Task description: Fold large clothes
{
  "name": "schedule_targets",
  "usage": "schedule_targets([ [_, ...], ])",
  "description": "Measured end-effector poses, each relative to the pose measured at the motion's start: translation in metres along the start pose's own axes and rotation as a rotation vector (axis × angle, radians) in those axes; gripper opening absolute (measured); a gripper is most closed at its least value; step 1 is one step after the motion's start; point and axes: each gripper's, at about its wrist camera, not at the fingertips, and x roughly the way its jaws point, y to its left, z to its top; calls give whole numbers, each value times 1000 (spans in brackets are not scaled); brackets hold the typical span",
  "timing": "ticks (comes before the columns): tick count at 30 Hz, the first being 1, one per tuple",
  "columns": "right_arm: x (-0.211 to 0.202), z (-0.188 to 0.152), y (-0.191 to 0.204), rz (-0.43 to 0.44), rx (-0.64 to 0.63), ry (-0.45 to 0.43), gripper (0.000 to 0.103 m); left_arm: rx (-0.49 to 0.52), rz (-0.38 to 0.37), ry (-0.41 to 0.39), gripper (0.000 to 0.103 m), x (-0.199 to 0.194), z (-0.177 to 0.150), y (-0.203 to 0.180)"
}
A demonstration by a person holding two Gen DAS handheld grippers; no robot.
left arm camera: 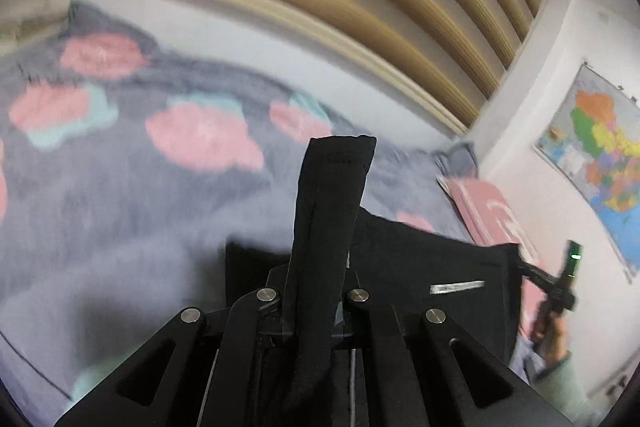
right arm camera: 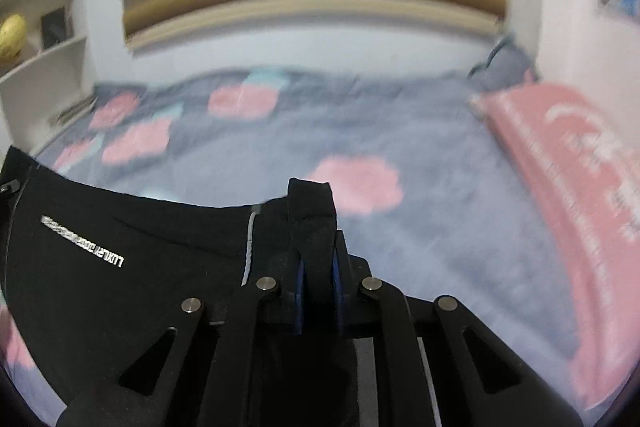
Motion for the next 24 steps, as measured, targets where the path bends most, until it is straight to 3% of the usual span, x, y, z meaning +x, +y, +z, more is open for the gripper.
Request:
schedule_targets([
  [3, 13, 28, 10, -88, -3, -15, 13, -31, 70, -39, 6, 23, 26, -7],
  [5, 40, 35, 13, -125, 14, 19, 13, -61, 139, -11, 6, 55, 32, 2],
  [7, 78, 30, 16, -152, 26, 102, 13, -86, 203, 45, 7, 86, 25, 16],
  [10, 152, -6, 19, -169, 35, 284, 13, -139, 284, 183, 7, 142, -4, 48],
  [13, 195, -50, 20, -79, 68, 421, 18, -252, 229, 268, 13, 173, -35, 80],
  [16, 195, -54, 13, -69, 100, 396, 22, -306, 177, 271, 14, 175, -37, 94],
  [18, 198, -56, 7, -54, 133, 410, 36, -296, 152, 268, 16, 173, -38, 94],
  [20, 191, -55, -1, -31, 181, 394, 42, -304, 127, 257, 18, 163, -35, 92],
  [22, 170, -50, -11, 31, 240, 352, 43, -307, 115, 230, 21, 139, -29, 86],
  [24, 130, -42, -20, 83, 269, 286, 47, -252, 57, 176, 22, 110, -19, 71],
])
